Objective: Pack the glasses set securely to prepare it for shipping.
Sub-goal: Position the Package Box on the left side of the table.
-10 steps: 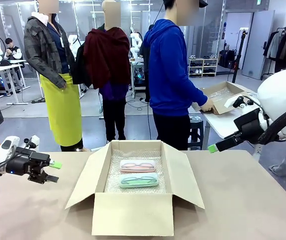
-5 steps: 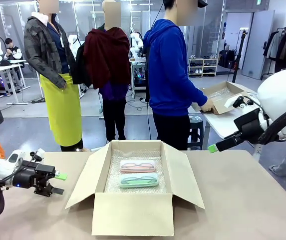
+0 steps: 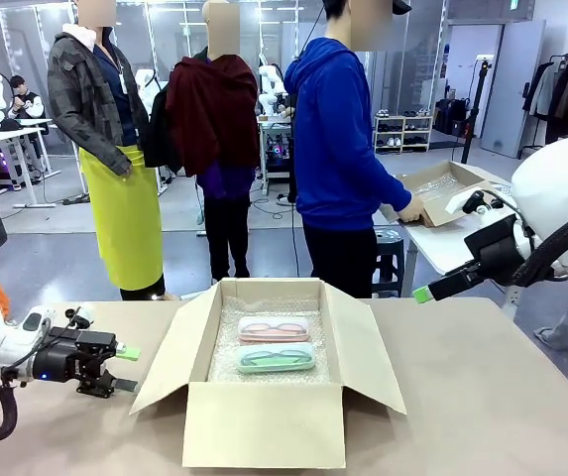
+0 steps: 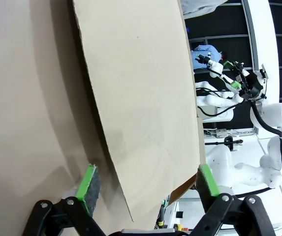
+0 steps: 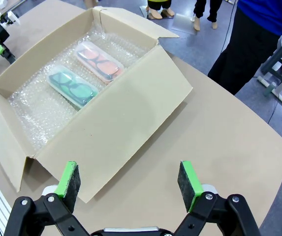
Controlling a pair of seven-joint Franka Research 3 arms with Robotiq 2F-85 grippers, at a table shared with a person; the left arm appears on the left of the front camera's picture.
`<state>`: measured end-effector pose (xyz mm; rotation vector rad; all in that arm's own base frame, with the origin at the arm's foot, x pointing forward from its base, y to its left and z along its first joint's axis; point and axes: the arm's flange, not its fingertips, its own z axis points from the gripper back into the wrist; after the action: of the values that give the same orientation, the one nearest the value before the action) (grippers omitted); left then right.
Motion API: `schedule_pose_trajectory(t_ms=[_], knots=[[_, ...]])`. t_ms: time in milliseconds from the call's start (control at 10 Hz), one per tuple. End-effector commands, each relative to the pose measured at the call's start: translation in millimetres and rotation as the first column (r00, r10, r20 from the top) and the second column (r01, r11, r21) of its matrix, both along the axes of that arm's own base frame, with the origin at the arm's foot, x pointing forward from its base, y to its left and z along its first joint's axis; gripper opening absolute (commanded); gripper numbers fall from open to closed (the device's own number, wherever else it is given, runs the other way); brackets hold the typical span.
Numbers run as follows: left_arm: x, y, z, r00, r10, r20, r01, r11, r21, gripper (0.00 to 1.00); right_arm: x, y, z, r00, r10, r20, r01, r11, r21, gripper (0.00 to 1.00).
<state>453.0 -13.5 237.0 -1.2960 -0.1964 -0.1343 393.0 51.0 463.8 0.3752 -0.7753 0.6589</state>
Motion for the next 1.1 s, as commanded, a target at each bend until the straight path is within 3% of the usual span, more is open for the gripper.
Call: schedule_pose_trajectory(t_ms=[0,300,600,900,1000], knots=[[-10.0,-16.6,-3.3,0.999,0.021,-0.029,-0.021,1.0,-0.001,1.0,-0.4,1.2,5.4,1.0,0.0,-0.006,0.0,1.0,-0.008,1.0],[-17.9,-34.2,4.6,0.998,0.056,-0.042,-0.054,0.998,0.043,1.0,-0.4,1.2,5.4,1.0,0.0,-0.006,0.0,1.0,-0.008,1.0],[-25.3,-40.7,21.9,0.995,0.074,-0.071,-0.074,0.997,0.001,1.0,-0.4,1.2,5.4,1.0,0.0,-0.006,0.0,1.0,-0.008,1.0],[-27.1,-39.4,31.0,0.996,0.059,-0.069,-0.06,0.998,-0.013,0.15,-0.4,1.2,5.4,1.0,0.0,-0.006,0.0,1.0,-0.008,1.0],[-26.6,-39.3,31.0,0.995,0.06,-0.076,-0.062,0.998,-0.024,0.0,-0.4,1.2,5.4,1.0,0.0,-0.006,0.0,1.0,-0.008,1.0]])
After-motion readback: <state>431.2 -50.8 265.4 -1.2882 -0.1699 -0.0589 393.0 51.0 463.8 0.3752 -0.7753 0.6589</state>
